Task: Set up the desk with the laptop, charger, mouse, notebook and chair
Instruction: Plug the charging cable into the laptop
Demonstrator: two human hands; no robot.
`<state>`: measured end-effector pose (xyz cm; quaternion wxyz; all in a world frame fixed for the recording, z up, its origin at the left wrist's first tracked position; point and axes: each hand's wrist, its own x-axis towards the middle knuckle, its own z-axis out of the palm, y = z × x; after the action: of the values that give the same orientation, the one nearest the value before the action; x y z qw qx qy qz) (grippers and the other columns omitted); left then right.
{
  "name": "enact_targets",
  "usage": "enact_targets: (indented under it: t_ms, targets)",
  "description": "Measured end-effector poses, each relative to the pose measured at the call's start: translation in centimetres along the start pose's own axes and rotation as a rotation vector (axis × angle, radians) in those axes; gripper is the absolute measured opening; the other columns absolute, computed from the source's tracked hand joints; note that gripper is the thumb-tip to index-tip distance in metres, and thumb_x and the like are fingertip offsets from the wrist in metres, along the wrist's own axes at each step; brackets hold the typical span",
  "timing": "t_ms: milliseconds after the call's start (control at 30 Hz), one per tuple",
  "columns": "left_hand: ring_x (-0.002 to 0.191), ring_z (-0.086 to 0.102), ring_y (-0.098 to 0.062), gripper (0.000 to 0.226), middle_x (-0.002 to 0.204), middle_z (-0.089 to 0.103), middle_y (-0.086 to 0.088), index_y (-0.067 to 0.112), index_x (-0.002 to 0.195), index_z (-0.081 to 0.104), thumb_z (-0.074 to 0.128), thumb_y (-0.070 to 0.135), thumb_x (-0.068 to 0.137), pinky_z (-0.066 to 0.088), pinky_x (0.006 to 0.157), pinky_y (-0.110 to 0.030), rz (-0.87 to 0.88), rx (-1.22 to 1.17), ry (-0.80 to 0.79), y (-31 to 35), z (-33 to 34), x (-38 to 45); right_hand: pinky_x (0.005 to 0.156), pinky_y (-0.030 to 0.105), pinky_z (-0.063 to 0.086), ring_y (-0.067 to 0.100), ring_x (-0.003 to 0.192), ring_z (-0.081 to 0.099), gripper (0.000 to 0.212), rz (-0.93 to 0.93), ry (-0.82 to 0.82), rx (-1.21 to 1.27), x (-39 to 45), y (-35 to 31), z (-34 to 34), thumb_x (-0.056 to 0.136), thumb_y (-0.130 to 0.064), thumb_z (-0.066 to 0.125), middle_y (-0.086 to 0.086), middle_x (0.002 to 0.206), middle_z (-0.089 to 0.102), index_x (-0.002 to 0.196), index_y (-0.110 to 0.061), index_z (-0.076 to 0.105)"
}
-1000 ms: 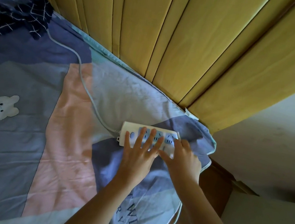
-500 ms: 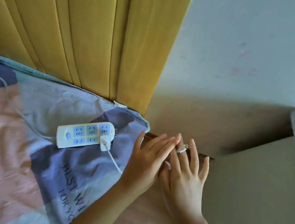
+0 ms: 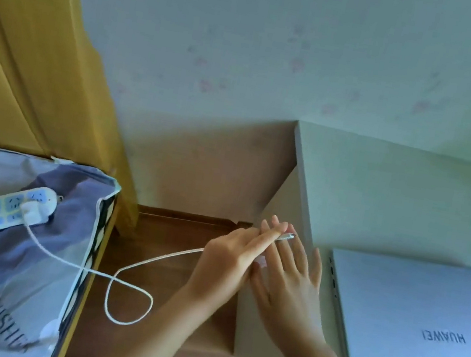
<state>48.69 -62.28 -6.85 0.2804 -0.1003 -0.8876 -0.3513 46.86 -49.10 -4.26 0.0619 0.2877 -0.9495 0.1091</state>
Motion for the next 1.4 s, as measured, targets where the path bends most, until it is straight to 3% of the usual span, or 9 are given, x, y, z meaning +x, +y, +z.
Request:
enact_targets:
  t_ms: [167, 267, 467, 633, 800, 967, 1100, 1300, 1400]
  targets:
    - [0.076, 0.062, -0.01, 0.057, 0.094, 0.068, 0.007, 0.019, 0.136, 0.054, 0.041, 0.0, 0.085, 0.053, 0.059, -0.021, -0.028, 0.093, -0.014, 3.6, 5.1, 1.4, 0.11, 0.059, 0.024, 0.016, 0.141, 0.027, 0.065, -0.056, -0.068, -0.01, -4.6, 8.6, -2.3, 0.088, -0.041, 0.047, -0.007, 0.155, 0.031, 0.148, -0.035, 0.023]
    - [0.068, 0.058, -0.009, 0.062, 0.084, 0.063, 0.011, 0.024, 0.131, 0.06, 0.053, -0.005, 0.076, 0.038, 0.047, -0.017, -0.084, 0.168, -0.05, 3.8, 7.5, 1.4, 0.111, 0.058, 0.024, 0.014, 0.142, 0.028, 0.058, -0.035, -0.08, -0.001, -5.9, 13.4, -2.5, 0.092, -0.048, 0.035, -0.008, 0.154, 0.031, 0.148, -0.034, 0.026]
    - [0.065, 0.06, -0.012, 0.039, 0.076, 0.063, 0.009, 0.027, 0.111, 0.072, 0.056, 0.021, 0.076, 0.036, 0.041, -0.019, -0.102, 0.229, -0.033, 3.7, 10.0, 1.2, 0.114, 0.055, 0.017, 0.015, 0.143, 0.026, 0.062, 0.053, -0.125, 0.035, -2.4, 17.6, -1.1, 0.089, -0.055, 0.027, -0.007, 0.152, 0.035, 0.147, -0.032, 0.029]
    - [0.069, 0.067, -0.01, 0.017, 0.08, 0.069, 0.01, 0.029, 0.096, 0.074, 0.059, 0.03, 0.089, 0.049, 0.049, -0.034, -0.353, 0.076, -0.044, 3.8, 10.6, 2.2, 0.116, 0.047, 0.008, 0.009, 0.135, 0.036, 0.061, 0.097, -0.132, 0.185, 0.3, 17.9, -0.6, 0.086, -0.057, 0.03, -0.007, 0.136, 0.053, 0.145, -0.038, 0.028]
    - [0.058, 0.064, -0.001, 0.016, 0.069, 0.064, 0.014, 0.032, 0.087, 0.071, 0.065, 0.047, 0.086, 0.041, 0.051, -0.026, -0.498, 0.06, -0.175, 4.3, 10.5, 3.2, 0.115, 0.041, 0.008, 0.006, 0.109, 0.052, 0.059, 0.09, -0.055, 0.314, 1.5, 18.7, 0.2, 0.082, -0.057, 0.046, -0.015, 0.107, 0.06, 0.137, -0.038, 0.041]
    - [0.049, 0.058, -0.003, 0.022, 0.055, 0.064, 0.01, 0.03, 0.079, 0.07, 0.065, 0.05, 0.083, 0.044, 0.059, -0.028, -0.75, -0.192, -0.316, 4.0, 10.5, 3.7, 0.116, 0.039, 0.004, -0.002, 0.101, 0.056, 0.031, 0.132, -0.099, 0.46, 2.7, 19.5, 0.6, 0.082, -0.039, 0.067, -0.019, 0.098, 0.064, 0.104, -0.045, 0.047]
    - [0.04, 0.046, -0.011, 0.026, 0.042, 0.051, 0.006, 0.023, 0.069, 0.069, 0.068, 0.048, 0.078, 0.037, 0.062, -0.034, -0.9, -0.446, -0.366, 4.2, 10.7, 3.9, 0.115, 0.04, 0.008, -0.004, 0.089, 0.055, 0.031, 0.139, -0.119, 0.493, 3.1, 19.9, 1.0, 0.079, -0.036, 0.07, -0.013, 0.092, 0.067, 0.083, -0.041, 0.04]
    - [0.041, 0.048, -0.009, 0.023, 0.042, 0.052, 0.006, 0.019, 0.071, 0.072, 0.069, 0.041, 0.079, 0.036, 0.063, -0.033, -0.935, -0.476, -0.373, 4.4, 10.7, 4.1, 0.113, 0.04, 0.012, -0.011, 0.089, 0.051, 0.035, 0.121, -0.114, 0.523, 3.1, 20.1, 1.0, 0.074, -0.042, 0.068, -0.013, 0.093, 0.066, 0.074, -0.037, 0.033]
    - [0.042, 0.047, -0.011, 0.026, 0.043, 0.053, 0.004, 0.018, 0.076, 0.073, 0.065, 0.044, 0.078, 0.038, 0.064, -0.033, -0.926, -0.44, -0.399, 4.5, 10.9, 4.5, 0.113, 0.04, 0.014, -0.013, 0.091, 0.046, 0.042, 0.118, -0.115, 0.512, 3.1, 20.1, 0.9, 0.077, -0.033, 0.073, -0.012, 0.091, 0.065, 0.072, -0.032, 0.031]
